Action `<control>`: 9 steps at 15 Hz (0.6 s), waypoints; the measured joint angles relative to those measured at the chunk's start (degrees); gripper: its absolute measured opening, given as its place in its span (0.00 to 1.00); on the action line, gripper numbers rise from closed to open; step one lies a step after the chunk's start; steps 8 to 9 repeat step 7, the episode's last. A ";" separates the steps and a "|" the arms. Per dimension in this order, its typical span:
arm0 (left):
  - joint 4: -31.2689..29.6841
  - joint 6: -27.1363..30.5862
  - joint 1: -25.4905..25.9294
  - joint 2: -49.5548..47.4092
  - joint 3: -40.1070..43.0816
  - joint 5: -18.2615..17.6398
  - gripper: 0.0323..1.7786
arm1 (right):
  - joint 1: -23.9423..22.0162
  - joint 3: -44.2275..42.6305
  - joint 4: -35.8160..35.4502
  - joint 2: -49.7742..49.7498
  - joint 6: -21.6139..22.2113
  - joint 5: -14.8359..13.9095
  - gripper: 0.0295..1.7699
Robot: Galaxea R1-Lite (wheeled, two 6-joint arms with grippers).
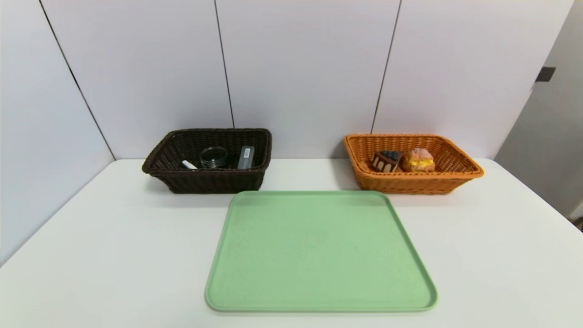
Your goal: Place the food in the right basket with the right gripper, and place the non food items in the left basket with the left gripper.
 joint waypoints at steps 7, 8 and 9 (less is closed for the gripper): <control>-0.06 -0.35 -0.02 0.00 0.02 0.12 0.95 | 0.02 0.00 0.49 0.02 0.02 -0.01 0.97; -0.06 -0.35 -0.02 0.00 0.02 0.12 0.95 | 0.02 0.00 0.49 0.02 0.02 -0.01 0.97; -0.06 -0.35 -0.02 0.00 0.02 0.12 0.95 | 0.02 0.00 0.49 0.02 0.02 -0.01 0.97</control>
